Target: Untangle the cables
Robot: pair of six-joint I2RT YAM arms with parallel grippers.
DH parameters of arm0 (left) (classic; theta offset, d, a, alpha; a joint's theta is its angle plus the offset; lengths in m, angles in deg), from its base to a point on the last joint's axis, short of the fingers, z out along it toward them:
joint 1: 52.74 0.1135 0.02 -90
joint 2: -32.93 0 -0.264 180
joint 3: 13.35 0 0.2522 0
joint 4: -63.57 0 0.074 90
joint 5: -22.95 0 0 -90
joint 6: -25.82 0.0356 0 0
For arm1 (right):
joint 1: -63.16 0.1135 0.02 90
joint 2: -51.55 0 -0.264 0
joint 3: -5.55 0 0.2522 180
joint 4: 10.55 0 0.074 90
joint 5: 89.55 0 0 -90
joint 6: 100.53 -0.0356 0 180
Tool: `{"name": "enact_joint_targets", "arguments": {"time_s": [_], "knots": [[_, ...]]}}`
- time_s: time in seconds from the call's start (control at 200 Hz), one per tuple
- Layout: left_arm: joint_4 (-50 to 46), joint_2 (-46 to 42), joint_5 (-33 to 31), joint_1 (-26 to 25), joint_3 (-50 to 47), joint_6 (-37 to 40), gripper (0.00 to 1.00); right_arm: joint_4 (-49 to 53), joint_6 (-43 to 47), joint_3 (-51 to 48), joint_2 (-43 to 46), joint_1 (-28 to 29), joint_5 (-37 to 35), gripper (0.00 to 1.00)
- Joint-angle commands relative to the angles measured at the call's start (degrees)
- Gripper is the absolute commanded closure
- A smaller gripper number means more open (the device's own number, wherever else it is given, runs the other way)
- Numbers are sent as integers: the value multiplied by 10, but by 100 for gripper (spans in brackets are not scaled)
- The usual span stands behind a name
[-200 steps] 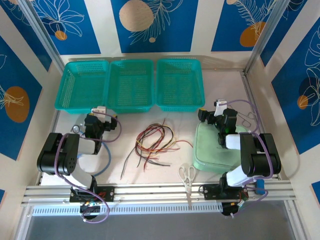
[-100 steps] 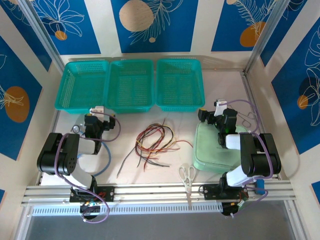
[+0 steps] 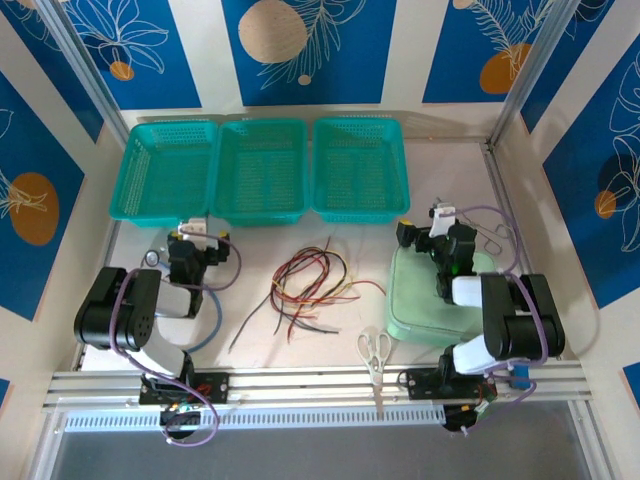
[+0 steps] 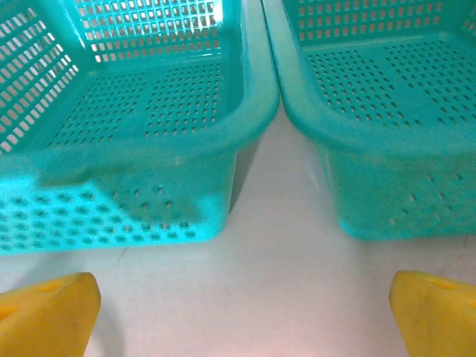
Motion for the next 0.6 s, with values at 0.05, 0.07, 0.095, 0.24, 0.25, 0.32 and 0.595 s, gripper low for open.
{"name": "enact_joint_targets", "arguments": {"time_s": [0.05, 0.07, 0.095, 0.24, 0.25, 0.32, 0.595], "knots": [[152, -1, -18, -29, -51, 32, 1, 66, 5, -20, 106, 2, 6, 1], [142, -9, -16, -32, -50, 35, 1, 73, 9, -22, 118, 3, 7, 1], [130, -20, -13, -34, -50, 40, 1, 79, 13, -24, 131, 4, 4, 1], [67, -103, -14, -43, -57, 52, 1, 179, 23, -10, 230, 12, -25, 1], [60, -112, -12, -44, -57, 53, 1, 188, 25, -8, 237, 13, -28, 1], [-30, -190, -7, -45, -46, 53, 0, 227, 30, -5, 287, 19, -48, 1], [-665, -445, -24, -67, 176, 52, 1, 443, -4, 99, 354, 60, -99, 1]]}}
